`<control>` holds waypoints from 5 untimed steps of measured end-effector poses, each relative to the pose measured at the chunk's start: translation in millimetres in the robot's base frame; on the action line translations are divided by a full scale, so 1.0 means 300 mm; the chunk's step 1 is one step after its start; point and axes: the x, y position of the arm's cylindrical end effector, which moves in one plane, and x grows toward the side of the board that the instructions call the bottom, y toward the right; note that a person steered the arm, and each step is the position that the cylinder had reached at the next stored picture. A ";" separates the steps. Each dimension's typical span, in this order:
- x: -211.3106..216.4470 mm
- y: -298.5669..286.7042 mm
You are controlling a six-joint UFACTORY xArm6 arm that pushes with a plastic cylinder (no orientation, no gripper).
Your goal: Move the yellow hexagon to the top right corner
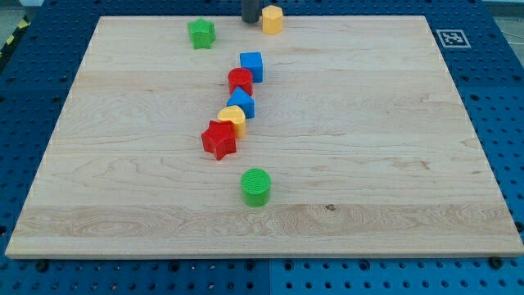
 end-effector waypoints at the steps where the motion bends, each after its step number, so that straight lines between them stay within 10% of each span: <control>1: -0.002 -0.044; 5: 0.037 0.200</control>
